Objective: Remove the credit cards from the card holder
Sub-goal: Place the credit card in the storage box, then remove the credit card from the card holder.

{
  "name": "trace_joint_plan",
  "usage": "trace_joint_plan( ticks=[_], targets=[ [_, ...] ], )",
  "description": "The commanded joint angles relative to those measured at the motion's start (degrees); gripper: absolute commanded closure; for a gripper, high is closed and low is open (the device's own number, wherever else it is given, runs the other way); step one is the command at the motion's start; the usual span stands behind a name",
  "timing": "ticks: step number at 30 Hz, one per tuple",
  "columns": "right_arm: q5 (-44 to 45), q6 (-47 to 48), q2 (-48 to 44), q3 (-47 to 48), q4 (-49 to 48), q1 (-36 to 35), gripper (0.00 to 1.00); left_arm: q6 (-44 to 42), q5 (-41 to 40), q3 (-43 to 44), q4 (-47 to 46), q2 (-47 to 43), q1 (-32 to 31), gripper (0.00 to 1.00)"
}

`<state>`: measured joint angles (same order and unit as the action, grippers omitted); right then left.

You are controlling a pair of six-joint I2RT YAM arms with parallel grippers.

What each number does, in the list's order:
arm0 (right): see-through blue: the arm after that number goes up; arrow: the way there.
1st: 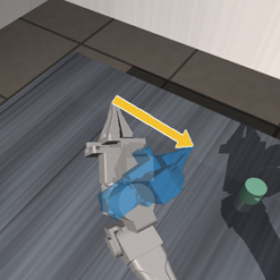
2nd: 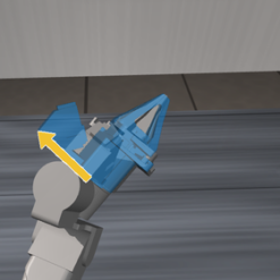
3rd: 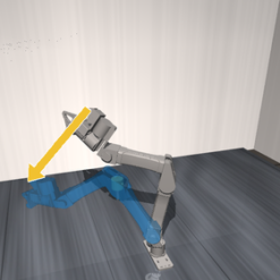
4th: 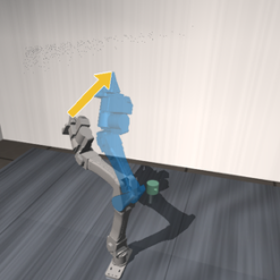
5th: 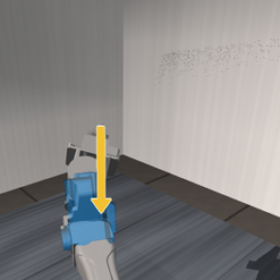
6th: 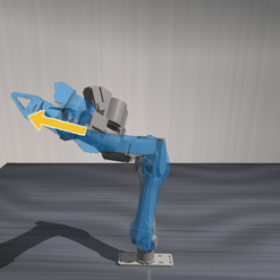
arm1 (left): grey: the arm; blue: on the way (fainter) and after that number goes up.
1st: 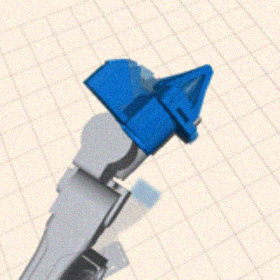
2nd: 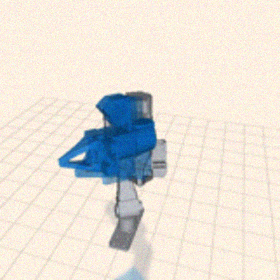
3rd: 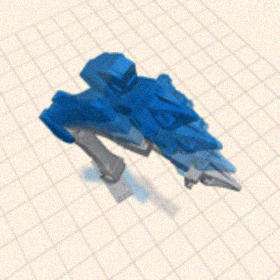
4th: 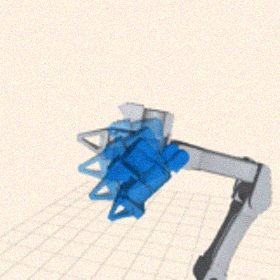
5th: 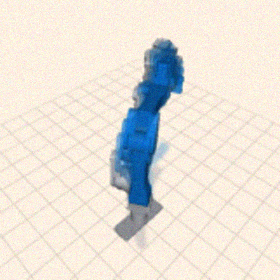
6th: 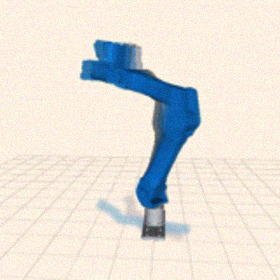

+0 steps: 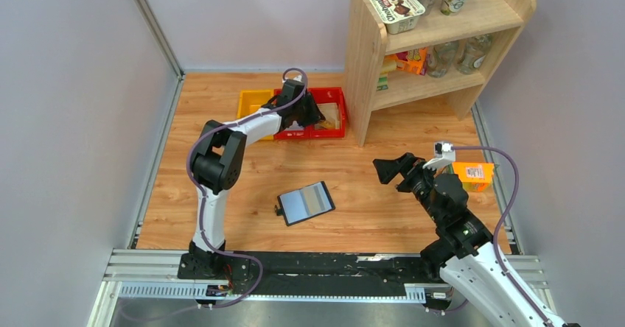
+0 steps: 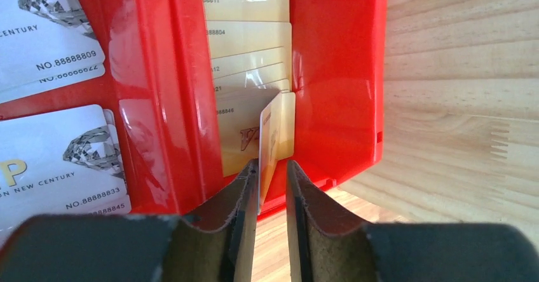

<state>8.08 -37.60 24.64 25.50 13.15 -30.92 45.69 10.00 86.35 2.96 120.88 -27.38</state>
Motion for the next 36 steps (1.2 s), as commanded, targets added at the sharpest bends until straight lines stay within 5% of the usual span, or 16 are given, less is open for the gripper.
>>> trace_joint_plan(
  ticks=[1,13,23,36],
  targets=[
    [1.15,1.31,-0.74,3.15,0.12,0.24,0.0,-2.18,-2.52,2.69,3.44,-2.65,-0.92,0.67],
    [-2.8,2.97,3.65,7.11,6.19,0.24,0.0,-10.36,-14.3,0.05,13.73,-18.73,-4.08,0.49],
    [-14.66,-1.15,16.47,6.32,2.95,-0.98,0.1,-7.9,-22.21,-17.07,21.38,-39.4,-14.8,0.57],
    [-12.38,-0.63,39.15,14.4,-1.81,-16.36,0.35,3.35,-20.11,-40.54,22.44,-53.99,-21.4,0.69]
  ],
)
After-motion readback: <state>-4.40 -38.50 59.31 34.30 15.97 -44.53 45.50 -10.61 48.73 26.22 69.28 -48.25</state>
